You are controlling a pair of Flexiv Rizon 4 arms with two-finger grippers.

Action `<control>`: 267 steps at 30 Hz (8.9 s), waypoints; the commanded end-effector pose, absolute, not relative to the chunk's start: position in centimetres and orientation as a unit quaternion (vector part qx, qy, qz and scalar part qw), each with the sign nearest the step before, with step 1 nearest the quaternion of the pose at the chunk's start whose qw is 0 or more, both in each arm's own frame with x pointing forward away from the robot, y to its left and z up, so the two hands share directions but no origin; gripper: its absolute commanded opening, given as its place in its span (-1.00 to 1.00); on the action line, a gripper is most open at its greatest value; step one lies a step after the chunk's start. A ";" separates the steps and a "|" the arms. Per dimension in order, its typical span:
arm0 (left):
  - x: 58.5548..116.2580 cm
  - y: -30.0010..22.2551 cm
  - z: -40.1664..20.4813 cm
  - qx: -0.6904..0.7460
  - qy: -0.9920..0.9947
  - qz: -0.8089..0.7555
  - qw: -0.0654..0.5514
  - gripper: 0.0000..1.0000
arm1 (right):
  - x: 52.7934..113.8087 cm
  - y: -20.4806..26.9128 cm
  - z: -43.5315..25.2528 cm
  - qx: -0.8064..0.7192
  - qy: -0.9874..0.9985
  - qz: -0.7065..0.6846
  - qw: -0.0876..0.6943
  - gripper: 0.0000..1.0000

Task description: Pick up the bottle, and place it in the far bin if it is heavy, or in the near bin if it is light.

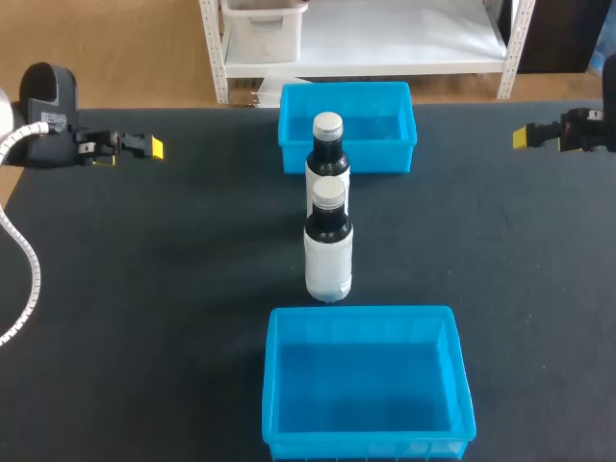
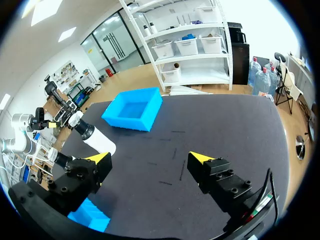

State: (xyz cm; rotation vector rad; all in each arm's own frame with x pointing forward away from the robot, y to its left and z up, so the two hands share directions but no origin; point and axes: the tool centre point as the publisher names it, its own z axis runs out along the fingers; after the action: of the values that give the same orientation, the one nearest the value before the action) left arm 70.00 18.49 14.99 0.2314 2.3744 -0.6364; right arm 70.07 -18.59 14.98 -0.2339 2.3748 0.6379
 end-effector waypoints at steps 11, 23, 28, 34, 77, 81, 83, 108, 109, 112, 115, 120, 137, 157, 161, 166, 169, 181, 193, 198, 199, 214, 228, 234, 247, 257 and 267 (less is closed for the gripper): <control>70.0 18.5 15.0 0.088 0.908 -0.243 0.330 1.00 | 70.0 -18.5 15.0 -0.088 0.908 0.242 0.330 1.00; 70.0 18.5 15.0 0.088 0.908 -0.243 0.330 1.00 | 68.4 -19.4 16.8 -0.483 0.774 0.303 0.274 1.00; 70.0 18.5 15.0 0.088 0.908 -0.243 0.330 1.00 | 68.4 -19.4 16.8 -0.483 0.774 0.303 0.274 1.00; 70.0 18.5 15.0 0.088 0.908 -0.243 0.330 1.00 | 68.4 -19.4 16.8 -0.483 0.774 0.303 0.274 1.00; 70.0 18.5 15.0 0.088 0.908 -0.243 0.330 1.00 | 61.1 1.8 13.6 -0.562 0.680 0.289 0.372 1.00; 70.0 18.5 15.0 0.088 0.908 -0.243 0.330 1.00 | 61.2 3.3 13.1 -0.570 0.671 0.299 0.367 1.00; 70.0 18.5 15.0 0.088 0.908 -0.243 0.330 1.00 | 61.3 4.1 12.9 -0.575 0.667 0.302 0.364 1.00; 70.0 18.5 15.0 0.088 0.908 -0.243 0.330 1.00 | 61.1 8.9 12.2 -0.587 0.643 0.339 0.355 1.00; 70.0 18.5 15.0 0.088 0.908 -0.243 0.330 1.00 | 61.1 9.1 12.2 -0.588 0.642 0.340 0.355 1.00; 70.0 18.5 15.0 0.088 0.908 -0.243 0.330 1.00 | 61.2 9.5 12.2 -0.589 0.641 0.343 0.353 1.00; 70.0 18.5 15.0 0.088 0.908 -0.243 0.330 1.00 | 61.3 9.8 12.2 -0.590 0.639 0.345 0.352 1.00; 70.0 18.5 15.0 0.088 0.908 -0.243 0.330 1.00 | 61.4 10.2 12.2 -0.591 0.638 0.347 0.350 1.00; 70.0 18.5 15.0 0.088 0.908 -0.243 0.330 1.00 | 61.2 10.1 11.9 -0.586 0.641 0.352 0.348 0.85; 70.0 18.5 15.0 0.088 0.908 -0.243 0.330 1.00 | 61.0 10.1 12.0 -0.588 0.638 0.353 0.350 -0.49; 70.0 18.5 15.0 0.088 0.908 -0.243 0.330 1.00 | 60.9 10.1 12.2 -0.588 0.638 0.352 0.351 -1.00; 70.0 18.5 15.0 0.088 0.908 -0.243 0.330 1.00 | 60.8 9.9 13.0 -0.591 0.636 0.347 0.354 -1.00; 70.0 18.5 15.0 0.088 0.908 -0.243 0.330 1.00 | 60.7 9.6 14.1 -0.591 0.637 0.340 0.358 -1.00; 70.0 18.5 15.0 0.088 0.908 -0.243 0.330 1.00 | 58.7 8.2 21.8 -0.587 0.643 0.316 0.378 -1.00; 70.0 18.5 15.0 0.088 0.908 -0.243 0.330 1.00 | 53.1 8.4 27.5 -0.601 0.618 0.320 0.392 -1.00; 70.0 18.5 15.0 0.088 0.908 -0.243 0.330 1.00 | 50.5 8.9 27.6 -0.610 0.605 0.336 0.386 -1.00; 70.0 18.5 15.0 0.088 0.908 -0.243 0.330 1.00 | 50.1 9.0 27.5 -0.611 0.602 0.340 0.385 -1.00; 70.0 18.5 15.0 0.088 0.908 -0.243 0.330 1.00 | 45.0 11.6 24.5 -0.627 0.588 0.376 0.345 -1.00; 70.0 18.5 15.0 0.088 0.908 -0.243 0.330 1.00 | 44.1 12.3 19.9 -0.628 0.587 0.402 0.314 -1.00; 70.0 18.5 15.0 0.088 0.908 -0.243 0.330 1.00 | 43.9 12.7 17.9 -0.632 0.586 0.411 0.298 -1.00; 70.0 18.5 15.0 0.088 0.908 -0.243 0.330 1.00 | 44.3 12.7 15.6 -0.635 0.583 0.417 0.288 -1.00; 70.0 18.5 15.0 0.088 0.908 -0.243 0.330 1.00 | 44.9 12.5 14.7 -0.631 0.587 0.418 0.287 -1.00; 70.0 18.5 15.0 0.088 0.908 -0.243 0.330 1.00 | 45.7 12.4 14.4 -0.627 0.591 0.416 0.291 -1.00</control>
State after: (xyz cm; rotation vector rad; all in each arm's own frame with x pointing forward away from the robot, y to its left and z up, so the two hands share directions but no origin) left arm 70.00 18.49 14.99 0.2314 2.3744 -0.6364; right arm 45.59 12.26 14.62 -1.6731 1.5819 1.1033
